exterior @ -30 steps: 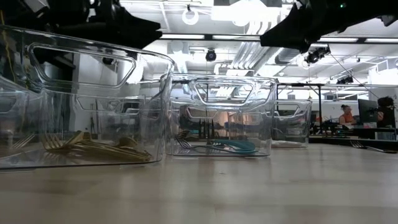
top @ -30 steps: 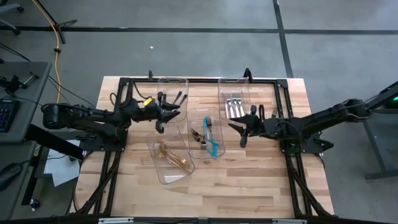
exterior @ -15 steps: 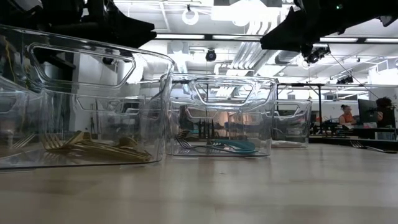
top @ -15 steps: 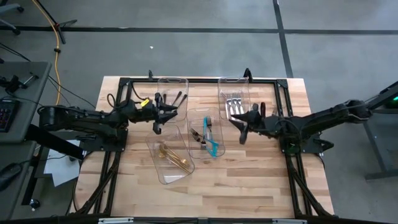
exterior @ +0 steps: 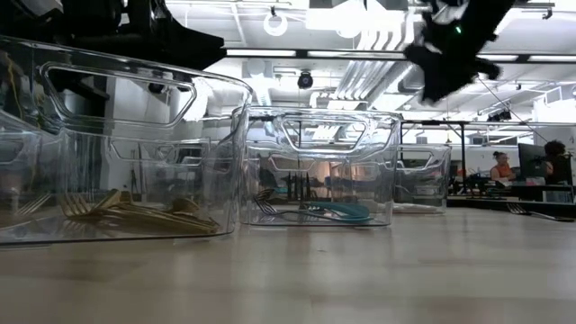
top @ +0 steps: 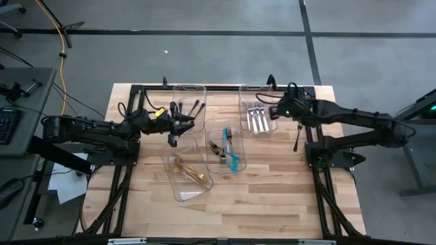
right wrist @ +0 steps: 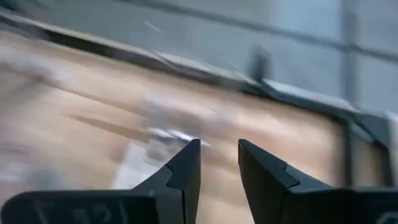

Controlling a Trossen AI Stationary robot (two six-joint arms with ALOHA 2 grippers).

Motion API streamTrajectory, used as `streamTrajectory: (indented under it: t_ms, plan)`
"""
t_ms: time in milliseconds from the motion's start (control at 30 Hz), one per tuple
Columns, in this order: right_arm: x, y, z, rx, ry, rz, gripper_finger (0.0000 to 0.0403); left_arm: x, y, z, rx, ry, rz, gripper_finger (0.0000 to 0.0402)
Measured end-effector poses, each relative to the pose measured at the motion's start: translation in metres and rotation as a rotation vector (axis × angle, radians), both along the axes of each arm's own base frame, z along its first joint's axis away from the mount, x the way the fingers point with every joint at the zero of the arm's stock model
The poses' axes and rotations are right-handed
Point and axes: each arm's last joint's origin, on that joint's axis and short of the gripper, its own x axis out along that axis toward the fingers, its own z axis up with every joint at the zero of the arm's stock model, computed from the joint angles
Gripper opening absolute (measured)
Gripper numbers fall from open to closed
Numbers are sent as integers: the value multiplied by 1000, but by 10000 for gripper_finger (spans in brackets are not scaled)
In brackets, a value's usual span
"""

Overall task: Sort silverware by color (type)
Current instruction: Put the black fork into the top left transparent bin

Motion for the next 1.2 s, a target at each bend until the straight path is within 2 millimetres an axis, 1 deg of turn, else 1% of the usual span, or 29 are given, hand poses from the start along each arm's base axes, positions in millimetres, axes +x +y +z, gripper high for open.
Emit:
streamTrajectory:
  t_ms: [67,133,300,433,567,700,1000,1200]
  plan:
    - [-12,-5,-9,65,90,-111,103,0,0,0,-8,-1,-1,126]
    - [-22,-8,-21,115,137,-217,103,0,0,0,-33,-3,-5,126]
    - [-44,-10,-68,213,228,-397,103,0,0,0,-51,-4,-8,126]
    - [-58,-8,-104,324,245,-469,103,0,0,0,-60,-5,-9,126]
    - [-63,-7,-130,398,202,-472,103,0,0,0,-59,-6,-9,126]
    - [-64,-6,-144,422,151,-462,103,0,0,1,-38,-9,-5,126]
    - [-73,-3,-154,408,158,-538,103,0,0,1,-17,-8,7,126]
    - [-77,0,-167,406,125,-557,103,0,0,1,-16,-7,7,126]
